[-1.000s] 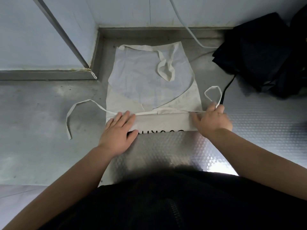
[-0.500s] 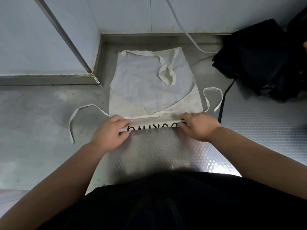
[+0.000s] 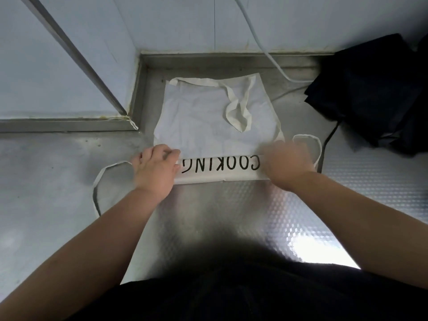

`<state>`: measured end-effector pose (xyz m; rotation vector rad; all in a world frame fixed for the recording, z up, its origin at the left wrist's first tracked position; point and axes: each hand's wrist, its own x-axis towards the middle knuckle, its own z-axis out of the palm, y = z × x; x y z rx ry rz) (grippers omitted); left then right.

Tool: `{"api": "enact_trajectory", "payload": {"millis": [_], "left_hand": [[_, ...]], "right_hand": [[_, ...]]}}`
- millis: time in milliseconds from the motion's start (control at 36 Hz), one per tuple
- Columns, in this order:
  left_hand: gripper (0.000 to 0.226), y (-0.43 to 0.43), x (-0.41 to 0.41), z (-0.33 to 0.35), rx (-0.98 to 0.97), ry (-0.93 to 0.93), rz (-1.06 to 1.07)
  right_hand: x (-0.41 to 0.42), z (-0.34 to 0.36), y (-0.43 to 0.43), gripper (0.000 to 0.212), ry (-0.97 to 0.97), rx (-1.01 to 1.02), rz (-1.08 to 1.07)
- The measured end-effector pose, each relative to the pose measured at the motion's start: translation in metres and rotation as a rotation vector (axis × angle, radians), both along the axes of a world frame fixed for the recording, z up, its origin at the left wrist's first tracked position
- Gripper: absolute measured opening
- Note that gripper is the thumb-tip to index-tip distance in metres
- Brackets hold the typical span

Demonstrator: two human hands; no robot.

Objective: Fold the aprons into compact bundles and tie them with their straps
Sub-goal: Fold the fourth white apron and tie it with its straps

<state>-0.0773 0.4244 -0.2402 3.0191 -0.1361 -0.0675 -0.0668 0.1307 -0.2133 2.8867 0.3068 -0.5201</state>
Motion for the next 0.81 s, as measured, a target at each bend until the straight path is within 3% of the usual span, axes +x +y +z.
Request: {"api": "enact_trajectory", "payload": {"millis": [111,194,278,333,389,472,528,611,694,750,806], "left_hand": [[0.043,-0.007,-0.006,-0.008,-0.094,-0.06,-0.233],[0.037,-0.013,-0.018,-0.008,-0.172,-0.029,-0.197],[0.077,-0.019,-0.032,-0.006,-0.097,0.138,-0.155],[0.092,-0.019,-0.037,-0.004,-0.057,0.177,-0.15],[0.088,-0.019,-0.041,0.0,-0.029,0.14,-0.164],[0.06,-0.015,-0.044,0.003,-0.035,0.12,-0.194],[0.058,-0.01,-0.043,0.007,-0.08,0.141,-0.224],[0.067,-0.004,-0.041,0.017,-0.164,0.379,-0.223],[0.05,-0.004,-0.043,0.02,-0.078,0.517,-0.179],[0.042,-0.011,-0.05,0.016,0.045,0.439,-0.198],[0.036,-0.018,-0.061,0.006,0.083,0.212,-0.232]], "right_hand": [[-0.006,-0.008,0.005,0.048,-0.018,0.076,0.106],[-0.014,-0.014,0.005,0.05,0.012,0.203,0.061],[-0.022,-0.015,0.002,0.086,0.106,0.22,0.077],[-0.025,-0.014,0.002,0.078,0.1,0.224,0.076],[-0.03,-0.009,0.005,0.063,0.051,0.245,0.088],[-0.039,0.0,0.006,0.054,0.017,0.225,0.141],[-0.044,0.006,0.001,0.049,0.052,0.249,0.124],[-0.047,0.016,-0.004,0.038,0.25,0.295,0.044],[-0.051,0.02,-0.006,0.044,0.382,0.285,-0.032],[-0.057,0.018,-0.006,0.05,0.35,0.253,-0.052],[-0.065,0.012,-0.001,0.049,0.24,0.205,-0.019]]}}
